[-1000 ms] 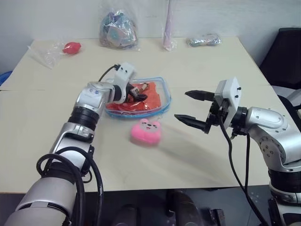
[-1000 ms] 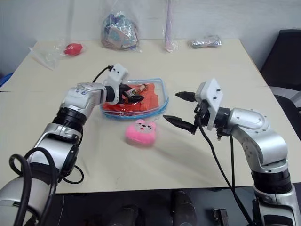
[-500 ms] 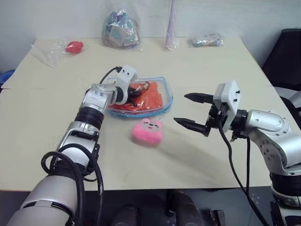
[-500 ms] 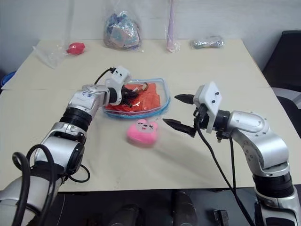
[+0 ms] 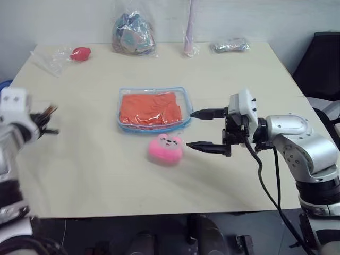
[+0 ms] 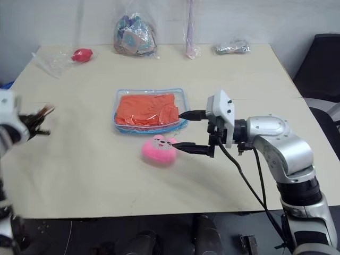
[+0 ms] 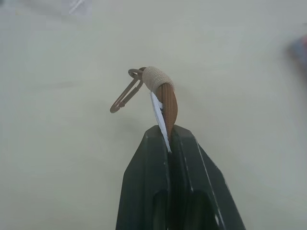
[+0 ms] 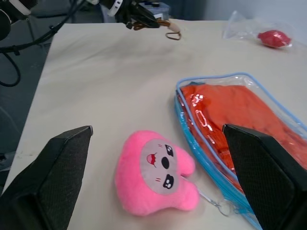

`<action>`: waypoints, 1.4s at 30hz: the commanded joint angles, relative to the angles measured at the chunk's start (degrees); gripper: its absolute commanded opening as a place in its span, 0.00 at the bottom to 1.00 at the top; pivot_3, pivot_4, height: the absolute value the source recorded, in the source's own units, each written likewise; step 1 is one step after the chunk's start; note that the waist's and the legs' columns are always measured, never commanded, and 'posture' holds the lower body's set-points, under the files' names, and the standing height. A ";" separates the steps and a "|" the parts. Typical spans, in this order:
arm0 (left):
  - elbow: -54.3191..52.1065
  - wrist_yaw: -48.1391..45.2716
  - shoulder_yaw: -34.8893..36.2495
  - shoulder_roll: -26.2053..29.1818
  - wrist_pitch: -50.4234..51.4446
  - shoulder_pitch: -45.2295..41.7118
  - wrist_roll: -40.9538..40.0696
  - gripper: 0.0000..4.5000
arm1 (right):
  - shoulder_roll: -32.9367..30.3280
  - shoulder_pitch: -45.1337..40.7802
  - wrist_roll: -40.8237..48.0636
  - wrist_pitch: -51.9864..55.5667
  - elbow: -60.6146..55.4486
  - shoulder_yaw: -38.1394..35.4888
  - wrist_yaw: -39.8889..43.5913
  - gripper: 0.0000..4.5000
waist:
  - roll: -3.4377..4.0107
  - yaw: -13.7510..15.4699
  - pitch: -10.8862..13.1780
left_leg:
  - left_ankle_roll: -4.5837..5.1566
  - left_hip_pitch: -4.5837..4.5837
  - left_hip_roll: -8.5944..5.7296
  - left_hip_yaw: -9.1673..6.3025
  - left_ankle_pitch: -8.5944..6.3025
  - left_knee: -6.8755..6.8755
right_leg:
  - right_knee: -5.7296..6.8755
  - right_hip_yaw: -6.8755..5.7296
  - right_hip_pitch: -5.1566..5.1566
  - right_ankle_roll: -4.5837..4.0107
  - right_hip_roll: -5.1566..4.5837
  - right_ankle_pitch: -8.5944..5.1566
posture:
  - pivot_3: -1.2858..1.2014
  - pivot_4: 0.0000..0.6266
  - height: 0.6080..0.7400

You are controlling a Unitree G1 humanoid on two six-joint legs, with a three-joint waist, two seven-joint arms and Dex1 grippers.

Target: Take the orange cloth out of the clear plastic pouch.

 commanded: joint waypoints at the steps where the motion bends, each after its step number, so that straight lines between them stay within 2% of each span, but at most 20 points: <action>1: -3.47 0.63 4.81 -0.01 -3.67 6.59 0.17 0.01 | 0.51 -2.20 0.91 -1.84 0.57 0.51 3.16 1.00 | -0.01 0.50 0.00 | -0.01 -0.02 0.00 0.01 -0.01 0.01 | -0.04 -0.01 0.00 0.00 0.01 0.00 | 0.52 0.24 1.00; 3: -4.23 1.38 6.21 -1.31 -4.91 9.99 -0.11 0.01 | 0.66 -2.94 0.92 -2.04 1.40 0.85 4.44 1.00 | -0.02 0.84 -0.01 | -0.03 -0.02 0.00 -0.01 -0.02 0.01 | -0.03 -0.03 0.01 0.00 0.00 0.00 | 0.52 0.24 1.00; 4: -4.93 2.19 7.29 -2.28 -4.99 11.52 -0.28 0.06 | 0.61 -3.41 1.01 -2.05 1.78 1.04 5.34 1.00 | -0.03 0.91 -0.01 | -0.04 -0.03 0.01 -0.02 -0.02 0.01 | -0.05 -0.04 0.01 0.00 0.01 0.00 | 0.52 0.24 1.00; 11: -10.37 5.13 10.75 -4.79 -4.03 16.84 -0.89 0.52 | 0.45 -4.91 0.51 -2.41 3.53 1.02 8.18 1.00 | -0.07 0.45 -0.03 | -0.10 0.00 0.06 0.01 -0.05 0.00 | -0.05 -0.04 0.01 -0.01 0.04 0.00 | 0.52 0.24 1.00; 16: -15.43 3.31 14.96 -1.16 -2.21 19.30 -1.90 0.86 | 0.20 -4.16 0.17 -2.55 3.43 0.07 7.45 1.00 | -0.07 0.33 -0.03 | -0.13 0.05 0.11 0.01 -0.07 -0.05 | -0.05 -0.02 -0.01 -0.03 0.07 -0.02 | 0.52 0.24 1.00; 19: -21.08 -2.27 17.71 2.16 -2.28 16.13 -8.13 0.86 | -0.73 -2.92 0.32 -2.35 2.69 -0.87 6.96 1.00 | -0.19 0.61 -0.02 | -0.16 0.01 0.17 0.02 -0.08 -0.03 | -0.05 -0.07 -0.02 -0.07 0.09 -0.04 | 0.52 0.24 1.00; 20: -23.42 -5.72 14.96 4.46 -4.35 14.96 -9.92 0.86 | -1.00 -2.48 0.44 -2.19 2.36 -1.18 6.69 1.00 | -0.19 0.91 -0.02 | -0.16 -0.04 0.18 -0.04 -0.08 0.02 | -0.04 -0.11 -0.01 -0.08 0.07 -0.04 | 0.52 0.24 1.00; 23: -26.97 -14.73 3.06 10.63 -11.72 11.76 -11.65 0.86 | -1.39 -1.44 0.46 -2.14 1.70 -1.63 6.18 1.00 | -0.17 1.55 -0.02 | -0.16 -0.03 0.18 -0.07 -0.08 0.05 | -0.02 -0.11 0.03 -0.08 -0.07 -0.04 | 0.52 0.24 1.00; 25: -25.12 -19.98 -7.70 13.07 -18.95 7.68 -9.55 0.86 | -1.45 -1.07 0.19 -2.31 1.47 -1.79 5.58 1.00 | 0.03 1.59 -0.04 | -0.16 -0.01 0.11 -0.02 -0.09 0.03 | -0.05 -0.04 0.04 -0.05 -0.11 -0.03 | 0.52 0.24 1.00; 26: -24.09 -21.39 -10.81 13.65 -21.23 6.34 -8.73 0.86 | -1.43 -1.05 0.11 -2.37 1.46 -1.79 5.37 1.00 | 0.09 1.52 -0.02 | -0.16 0.04 0.08 -0.01 -0.09 0.02 | -0.04 0.02 0.04 -0.05 -0.10 -0.02 | 0.52 0.24 1.00; 28: -18.03 -26.04 -22.75 14.51 -32.47 1.40 -1.34 0.86 | -1.34 -0.78 0.21 -2.18 0.97 -2.11 4.37 1.00 | 0.10 0.81 -0.02 | -0.16 0.06 -0.01 0.14 -0.08 -0.07 | -0.09 0.02 0.02 -0.04 0.00 -0.02 | 0.52 0.24 1.00; 30: -10.00 -29.87 -32.76 13.40 -42.46 -4.68 5.47 0.86 | -1.45 0.00 0.42 -1.88 -0.11 -2.60 3.15 1.00 | 0.09 0.36 -0.01 | -0.20 0.05 0.08 0.22 -0.07 -0.12 | -0.10 -0.07 0.00 -0.07 0.14 -0.04 | 0.52 0.24 1.00; 33: 1.31 -32.24 -40.37 9.77 -52.68 -12.75 10.92 0.86 | -1.83 1.66 1.02 -1.09 -2.18 -3.58 1.33 1.00 | 0.08 0.14 -0.01 | -0.23 0.02 0.14 0.41 -0.05 -0.21 | -0.10 -0.02 -0.01 -0.09 0.28 -0.05 | 0.52 0.24 1.00; 38: 16.80 -31.22 -45.63 3.35 -64.35 -22.58 16.72 0.86 | -2.64 4.77 2.11 0.72 -6.08 -5.36 -1.39 1.00 | 0.04 0.35 0.01 | -0.17 0.05 0.13 0.53 -0.03 -0.20 | -0.07 0.01 -0.05 -0.08 0.28 -0.04 | 0.52 0.24 1.00; 42: 24.68 -29.73 -46.65 -0.27 -69.53 -26.92 19.29 0.86 | -3.32 6.99 3.28 2.26 -8.93 -6.94 -3.62 1.00 | 0.01 0.72 0.00 | -0.08 0.01 0.07 0.47 -0.01 -0.09 | -0.08 -0.02 -0.05 -0.02 0.21 -0.01 | 0.52 0.24 1.00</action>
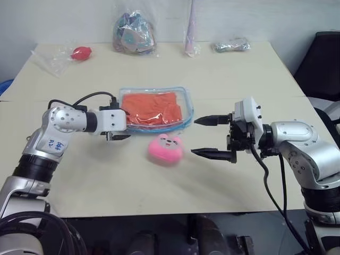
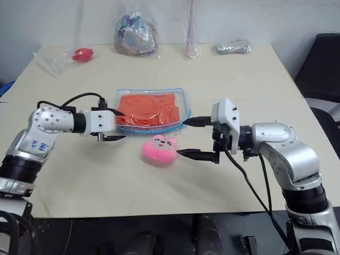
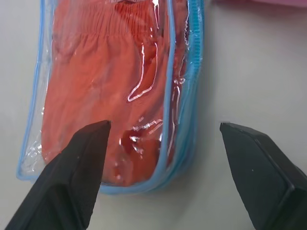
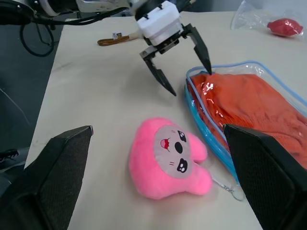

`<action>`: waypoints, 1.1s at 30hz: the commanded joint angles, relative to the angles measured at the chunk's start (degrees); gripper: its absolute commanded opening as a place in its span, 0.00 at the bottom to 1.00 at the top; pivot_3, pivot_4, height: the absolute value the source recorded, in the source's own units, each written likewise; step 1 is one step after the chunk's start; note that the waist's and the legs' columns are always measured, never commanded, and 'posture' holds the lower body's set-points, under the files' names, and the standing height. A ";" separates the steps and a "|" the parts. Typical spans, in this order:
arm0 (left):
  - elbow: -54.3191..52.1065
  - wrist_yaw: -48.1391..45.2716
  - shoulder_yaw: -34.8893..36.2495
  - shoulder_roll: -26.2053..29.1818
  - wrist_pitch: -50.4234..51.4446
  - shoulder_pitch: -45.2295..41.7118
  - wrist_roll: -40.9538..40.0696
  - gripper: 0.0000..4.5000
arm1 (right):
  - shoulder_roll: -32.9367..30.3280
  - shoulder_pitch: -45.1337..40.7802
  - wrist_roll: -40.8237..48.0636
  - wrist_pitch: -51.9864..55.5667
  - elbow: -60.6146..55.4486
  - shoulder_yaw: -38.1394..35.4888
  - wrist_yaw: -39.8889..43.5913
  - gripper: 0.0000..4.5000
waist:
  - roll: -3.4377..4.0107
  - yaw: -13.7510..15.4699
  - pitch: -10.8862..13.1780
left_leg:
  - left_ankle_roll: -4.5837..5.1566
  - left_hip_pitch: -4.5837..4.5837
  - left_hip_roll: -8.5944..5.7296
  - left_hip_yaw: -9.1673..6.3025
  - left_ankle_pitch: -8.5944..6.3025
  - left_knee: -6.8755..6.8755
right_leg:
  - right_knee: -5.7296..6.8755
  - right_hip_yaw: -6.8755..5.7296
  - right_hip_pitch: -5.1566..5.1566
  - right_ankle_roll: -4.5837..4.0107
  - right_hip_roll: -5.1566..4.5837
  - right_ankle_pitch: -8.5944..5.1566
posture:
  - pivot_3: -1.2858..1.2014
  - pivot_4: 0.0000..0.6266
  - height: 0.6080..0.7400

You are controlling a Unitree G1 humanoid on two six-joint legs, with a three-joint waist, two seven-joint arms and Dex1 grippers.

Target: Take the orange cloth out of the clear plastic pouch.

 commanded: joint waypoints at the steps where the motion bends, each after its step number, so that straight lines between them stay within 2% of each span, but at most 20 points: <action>1: 4.99 1.76 -0.30 -1.14 -5.02 -2.95 2.63 0.86 | -1.26 1.03 1.85 0.83 -3.80 -3.12 -2.02 1.00 | -0.02 -0.04 -0.01 | 0.02 0.00 -0.01 0.00 -0.01 0.02 | 0.00 0.00 0.00 0.01 -0.01 0.00 | 0.52 0.24 1.00; 4: 8.07 1.80 -0.50 -1.83 -7.82 -3.69 3.94 0.86 | -1.52 1.76 2.00 0.93 -4.51 -3.35 -2.97 1.00 | -0.02 -0.11 -0.01 | 0.05 0.01 -0.03 0.00 -0.01 0.02 | 0.01 0.00 0.01 0.01 -0.05 0.01 | 0.52 0.24 1.00; 5: 8.71 1.59 -0.37 -2.03 -8.42 -3.81 3.79 0.77 | -1.59 1.83 2.07 0.96 -4.64 -3.37 -3.21 1.00 | -0.02 -0.14 -0.01 | 0.05 0.02 -0.03 0.00 -0.01 0.01 | 0.01 0.00 0.01 0.01 -0.05 0.01 | 0.52 0.24 1.00; 6: 9.24 1.27 -0.15 -2.23 -8.89 -3.85 3.42 0.73 | -1.65 1.92 2.12 1.00 -4.73 -3.44 -3.48 1.00 | -0.02 -0.15 0.00 | 0.05 0.01 -0.02 -0.01 -0.01 0.01 | 0.01 0.00 0.01 0.01 -0.05 0.01 | 0.52 0.24 1.00; 9: 10.12 0.57 0.08 -2.26 -10.26 -3.86 3.23 0.51 | -1.84 2.07 2.28 1.00 -4.79 -3.57 -3.91 1.00 | -0.02 -0.17 0.00 | 0.05 0.01 -0.02 -0.03 -0.01 0.02 | 0.01 -0.01 0.01 0.01 -0.05 0.01 | 0.52 0.24 1.00; 16: 5.86 -2.73 1.79 0.32 -11.90 0.35 0.98 0.01 | -3.53 1.65 2.59 1.08 -4.14 -3.17 -1.91 1.00 | -0.02 -0.19 0.00 | 0.06 0.00 -0.02 -0.06 -0.01 0.03 | 0.01 -0.03 0.01 0.01 -0.07 0.01 | 0.52 0.24 1.00; 25: -3.29 -5.32 8.31 8.41 -15.40 10.00 -4.50 0.00 | -6.99 2.51 3.99 0.83 -3.33 -2.43 4.13 1.00 | -0.03 -0.20 0.00 | 0.05 0.01 0.03 -0.10 -0.01 0.05 | 0.01 -0.03 0.01 0.01 -0.08 0.00 | 0.52 0.24 1.00; 29: -3.42 -4.96 9.41 8.40 -19.54 10.93 -5.92 0.00 | -6.77 2.20 3.78 0.63 -2.80 -1.91 5.22 1.00 | -0.03 0.32 0.00 | 0.06 -0.04 -0.01 -0.20 -0.01 0.09 | 0.01 -0.07 0.03 0.01 -0.13 0.01 | 0.52 0.24 1.00; 33: 1.40 -3.11 8.10 7.82 -27.10 8.79 -2.79 0.00 | -6.55 1.07 3.22 0.27 -1.65 -1.31 6.28 1.00 | -0.02 0.53 0.00 | 0.08 -0.04 -0.03 -0.21 -0.02 0.11 | 0.01 -0.07 0.03 0.01 -0.13 0.01 | 0.52 0.24 1.00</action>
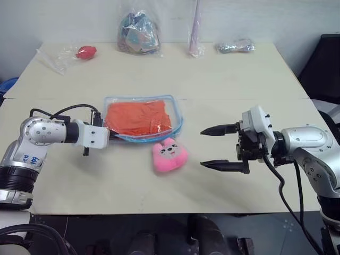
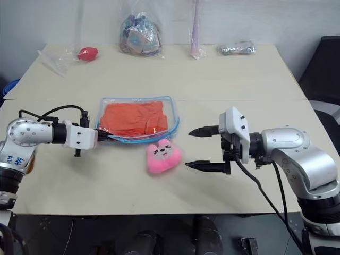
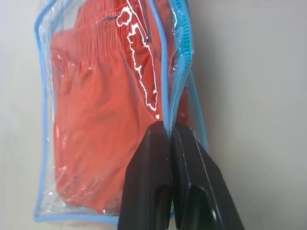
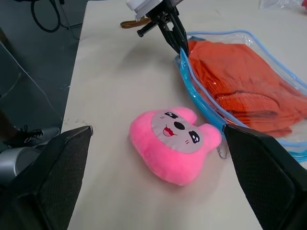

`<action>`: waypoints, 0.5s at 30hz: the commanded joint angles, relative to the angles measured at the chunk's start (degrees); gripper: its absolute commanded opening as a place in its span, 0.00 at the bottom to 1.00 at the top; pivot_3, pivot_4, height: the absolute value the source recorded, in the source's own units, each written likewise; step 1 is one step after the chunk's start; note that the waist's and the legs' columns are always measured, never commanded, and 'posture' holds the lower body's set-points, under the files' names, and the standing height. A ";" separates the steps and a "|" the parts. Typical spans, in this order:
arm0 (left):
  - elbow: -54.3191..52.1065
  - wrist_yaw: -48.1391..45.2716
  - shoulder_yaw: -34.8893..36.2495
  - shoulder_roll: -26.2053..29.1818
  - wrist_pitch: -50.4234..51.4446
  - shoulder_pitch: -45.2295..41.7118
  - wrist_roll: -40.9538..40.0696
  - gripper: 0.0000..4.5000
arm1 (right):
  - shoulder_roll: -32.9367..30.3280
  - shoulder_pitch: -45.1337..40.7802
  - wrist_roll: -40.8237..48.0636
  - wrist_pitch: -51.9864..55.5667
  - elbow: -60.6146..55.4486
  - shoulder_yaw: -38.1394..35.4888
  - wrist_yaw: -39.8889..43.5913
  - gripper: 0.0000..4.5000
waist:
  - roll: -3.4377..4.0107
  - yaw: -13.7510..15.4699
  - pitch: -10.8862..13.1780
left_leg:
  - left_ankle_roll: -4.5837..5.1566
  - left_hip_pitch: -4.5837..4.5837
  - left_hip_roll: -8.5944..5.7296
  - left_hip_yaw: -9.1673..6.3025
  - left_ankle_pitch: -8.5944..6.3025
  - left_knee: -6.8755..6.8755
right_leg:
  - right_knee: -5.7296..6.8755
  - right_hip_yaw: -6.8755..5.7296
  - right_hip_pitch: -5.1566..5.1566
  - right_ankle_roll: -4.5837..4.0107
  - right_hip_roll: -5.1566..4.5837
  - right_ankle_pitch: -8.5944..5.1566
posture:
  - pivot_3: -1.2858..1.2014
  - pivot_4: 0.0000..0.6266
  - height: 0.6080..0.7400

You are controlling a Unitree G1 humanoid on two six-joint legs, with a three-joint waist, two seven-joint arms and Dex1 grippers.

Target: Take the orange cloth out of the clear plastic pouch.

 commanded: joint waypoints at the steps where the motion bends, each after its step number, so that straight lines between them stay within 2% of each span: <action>1: 3.27 2.45 0.27 -0.01 -6.74 -2.69 2.20 0.00 | -0.42 -1.81 0.38 -1.25 0.37 -0.21 1.10 1.00 | 0.00 0.01 0.00 | 0.00 0.00 0.00 0.01 0.00 0.00 | 0.00 -0.01 0.00 0.00 0.00 0.00 | 0.52 0.24 1.00; 14: 15.22 9.82 -2.37 -1.16 -21.07 -5.96 8.97 0.00 | -0.46 -1.36 -0.67 -2.66 1.00 0.48 1.78 1.00 | 0.00 0.10 0.00 | 0.00 0.00 0.00 0.04 0.00 -0.01 | 0.00 -0.05 0.00 0.01 0.02 0.00 | 0.52 0.24 1.00; 15: 16.25 10.19 -2.63 -1.20 -21.43 -6.37 9.32 0.05 | -0.40 -1.35 -1.09 -2.97 1.03 0.78 1.81 1.00 | 0.00 0.11 0.00 | 0.00 0.00 0.00 0.05 0.00 -0.01 | 0.00 -0.04 0.00 0.01 0.01 0.00 | 0.52 0.24 1.00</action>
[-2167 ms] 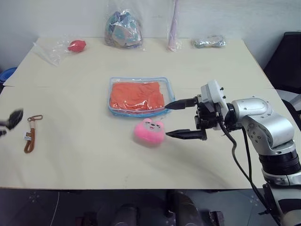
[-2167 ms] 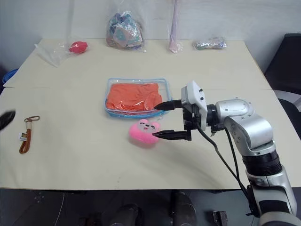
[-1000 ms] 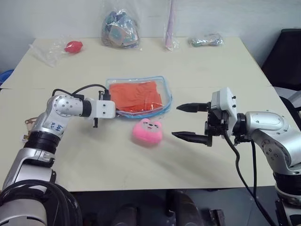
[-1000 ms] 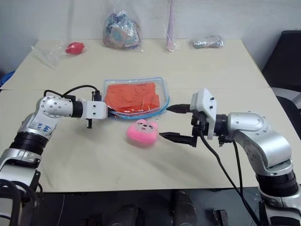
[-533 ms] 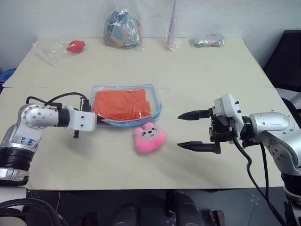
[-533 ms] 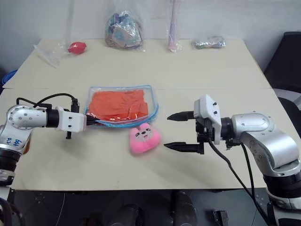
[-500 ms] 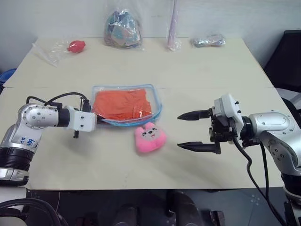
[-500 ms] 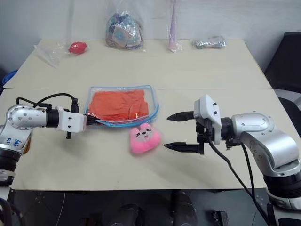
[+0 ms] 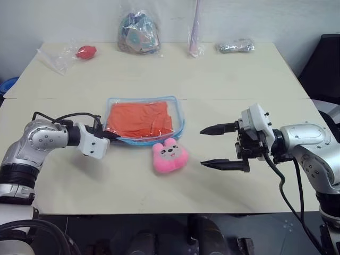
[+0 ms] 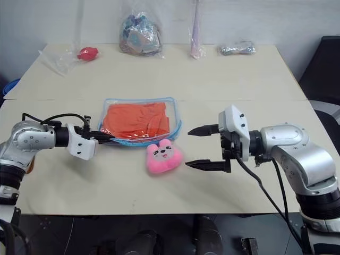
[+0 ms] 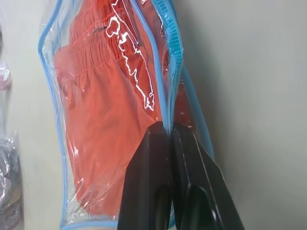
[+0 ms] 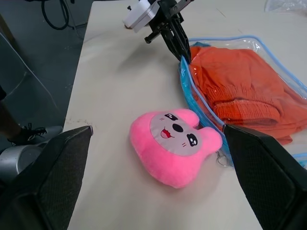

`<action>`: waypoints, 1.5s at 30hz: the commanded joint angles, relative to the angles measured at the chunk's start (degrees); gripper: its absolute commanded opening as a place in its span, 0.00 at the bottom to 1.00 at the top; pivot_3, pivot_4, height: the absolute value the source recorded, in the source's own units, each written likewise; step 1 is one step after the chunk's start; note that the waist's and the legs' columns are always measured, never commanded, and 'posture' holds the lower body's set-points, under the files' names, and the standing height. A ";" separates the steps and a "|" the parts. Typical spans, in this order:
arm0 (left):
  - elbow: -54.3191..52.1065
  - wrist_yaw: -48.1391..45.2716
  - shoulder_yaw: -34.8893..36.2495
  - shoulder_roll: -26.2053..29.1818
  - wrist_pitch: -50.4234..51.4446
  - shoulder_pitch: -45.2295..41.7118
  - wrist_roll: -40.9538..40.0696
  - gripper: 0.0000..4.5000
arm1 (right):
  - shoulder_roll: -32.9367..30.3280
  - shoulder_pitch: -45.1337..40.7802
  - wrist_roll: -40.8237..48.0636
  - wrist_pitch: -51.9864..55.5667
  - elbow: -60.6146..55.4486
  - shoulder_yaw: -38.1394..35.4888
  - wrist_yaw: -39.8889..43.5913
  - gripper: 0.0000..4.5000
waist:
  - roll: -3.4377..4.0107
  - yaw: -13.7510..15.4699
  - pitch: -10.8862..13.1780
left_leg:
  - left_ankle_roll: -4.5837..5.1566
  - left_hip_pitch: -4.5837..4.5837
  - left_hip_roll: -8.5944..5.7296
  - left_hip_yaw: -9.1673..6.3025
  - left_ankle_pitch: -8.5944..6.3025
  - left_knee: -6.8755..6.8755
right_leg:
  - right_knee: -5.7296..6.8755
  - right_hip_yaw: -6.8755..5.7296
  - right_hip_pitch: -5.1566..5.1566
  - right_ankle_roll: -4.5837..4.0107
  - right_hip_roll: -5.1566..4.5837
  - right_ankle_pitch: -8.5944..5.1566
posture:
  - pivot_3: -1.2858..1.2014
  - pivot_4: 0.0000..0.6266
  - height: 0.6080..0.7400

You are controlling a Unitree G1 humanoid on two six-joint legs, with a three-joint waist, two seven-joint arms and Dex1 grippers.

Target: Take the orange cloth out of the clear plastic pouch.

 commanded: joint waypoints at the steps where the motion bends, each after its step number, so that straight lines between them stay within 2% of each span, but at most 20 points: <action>1: 3.19 1.25 -0.24 -0.27 -1.95 -1.98 0.05 0.11 | -0.30 0.08 -0.71 -1.75 -0.77 0.27 0.37 1.00 | 0.00 0.00 0.00 | 0.00 0.00 0.00 0.00 0.00 0.00 | 0.00 0.00 0.00 0.00 0.00 0.00 | 0.52 0.24 1.00; 3: 3.56 0.82 -0.28 -0.16 -1.85 -1.93 -0.54 0.22 | 0.16 0.14 -1.96 -2.83 -0.79 0.87 -0.13 1.00 | 0.00 -0.10 0.00 | 0.00 0.00 0.00 0.00 0.00 0.00 | 0.00 -0.01 0.00 0.00 0.01 0.00 | 0.52 0.24 1.00; 7: -0.12 -1.49 1.01 0.91 2.01 0.99 -5.06 0.53 | 1.59 0.64 -7.52 -8.32 0.04 3.32 -1.85 1.00 | 0.00 -0.49 0.00 | 0.00 0.00 0.01 0.00 0.00 0.00 | 0.00 -0.01 0.00 0.00 0.01 0.00 | 0.52 0.24 1.00; 9: -5.90 -4.61 3.24 2.42 10.23 4.90 -10.89 0.67 | 2.52 1.18 -10.63 -12.14 0.53 5.05 -2.18 1.00 | 0.00 -0.86 0.00 | 0.00 0.01 0.01 -0.01 0.00 -0.01 | 0.02 -0.01 -0.01 0.00 -0.01 0.00 | 0.52 0.24 1.00; 11: -14.26 -8.05 6.19 4.18 22.79 9.63 -18.60 0.67 | 3.40 1.70 -12.68 -15.31 0.82 6.52 -1.85 1.00 | 0.01 -1.19 0.00 | 0.00 0.01 0.03 -0.01 0.00 -0.04 | 0.01 -0.02 -0.01 0.00 0.00 0.00 | 0.52 0.24 1.00; 14: -34.89 -12.12 13.80 10.93 53.62 21.11 -37.27 0.67 | 5.77 1.29 -15.93 -20.41 2.67 9.83 -1.17 1.00 | -0.08 -2.12 0.07 | -0.01 0.01 0.12 -0.02 0.00 -0.06 | 0.01 -0.01 -0.04 -0.03 0.04 -0.02 | 0.52 0.24 1.00; 16: -46.63 -13.95 21.26 15.97 71.40 29.35 -50.51 0.67 | 7.88 0.27 -18.92 -24.40 5.16 12.38 -1.09 1.00 | -0.12 -2.56 0.09 | -0.02 0.00 0.16 -0.09 -0.01 -0.06 | 0.02 0.01 -0.04 -0.05 0.03 -0.04 | 0.52 0.24 1.00; 18: -54.81 -13.99 29.51 18.34 84.12 35.66 -59.82 0.67 | 9.72 -0.78 -21.75 -28.80 8.13 14.91 -0.34 1.00 | -0.04 -2.50 0.14 | -0.04 0.07 0.23 -0.22 -0.02 -0.10 | 0.02 0.09 -0.02 -0.08 0.00 -0.05 | 0.52 0.24 1.00; 21: -62.99 -13.02 39.51 18.28 94.35 41.93 -65.80 0.67 | 12.46 -2.50 -25.02 -34.72 12.90 17.97 0.75 1.00 | 0.05 -2.23 0.16 | -0.05 0.10 0.21 -0.28 -0.02 -0.11 | 0.02 0.11 0.01 -0.09 0.00 -0.06 | 0.52 0.24 1.00; 25: -70.32 -9.72 46.80 15.77 100.16 45.94 -67.15 0.67 | 16.30 -5.35 -28.75 -41.34 20.75 21.15 1.67 1.00 | 0.04 -2.42 0.16 | -0.09 0.09 0.07 -0.25 -0.02 -0.11 | 0.01 0.11 0.03 -0.11 0.05 -0.07 | 0.52 0.24 1.00; 27: -72.58 -7.86 48.90 14.42 102.07 46.65 -67.62 0.67 | 17.21 -6.49 -30.79 -45.36 24.98 22.39 2.48 0.92 | 0.04 -2.52 0.16 | -0.14 0.09 0.08 -0.24 -0.03 -0.11 | 0.01 0.12 0.03 -0.13 0.09 -0.09 | 0.52 0.24 1.00; 29: -74.42 -6.33 50.71 13.26 103.71 47.16 -68.13 0.67 | 17.89 -7.07 -30.62 -47.14 27.85 22.82 3.92 0.80 | 0.04 -2.57 0.16 | -0.19 0.10 0.11 -0.24 -0.02 -0.14 | 0.01 0.11 0.03 -0.19 0.13 -0.12 | 0.52 0.24 1.00; 35: -77.37 -3.88 53.81 10.71 106.11 48.67 -68.42 0.67 | 19.90 -8.27 -31.36 -48.89 31.65 23.00 4.54 0.29 | 0.04 -2.73 0.16 | -0.29 0.12 0.18 -0.23 -0.03 -0.15 | 0.01 0.12 0.01 -0.23 0.17 -0.14 | 0.52 0.24 1.00; 39: -78.60 -3.79 54.15 9.84 105.85 49.81 -67.65 0.67 | 20.90 -8.20 -30.70 -47.50 31.31 22.88 4.97 0.00 | 0.05 -2.73 0.16 | -0.33 0.12 0.22 -0.24 -0.04 -0.14 | 0.02 0.11 0.01 -0.25 0.19 -0.15 | 0.52 0.24 1.00; 41: -78.66 -3.67 53.80 9.70 105.37 49.88 -67.08 0.67 | 21.47 -8.08 -30.34 -45.94 30.49 22.89 4.86 0.00 | 0.05 -2.71 0.16 | -0.34 0.12 0.22 -0.25 -0.04 -0.14 | 0.02 0.11 0.02 -0.26 0.19 -0.16 | 0.52 0.24 1.00; 45: -77.42 -3.91 52.15 9.67 103.95 49.17 -65.68 0.67 | 25.70 -9.15 -25.45 -34.55 26.04 22.57 3.76 0.00 | 0.05 -2.75 0.16 | -0.38 0.13 0.27 -0.26 -0.05 -0.14 | 0.03 0.11 0.01 -0.28 0.22 -0.17 | 0.52 0.24 1.00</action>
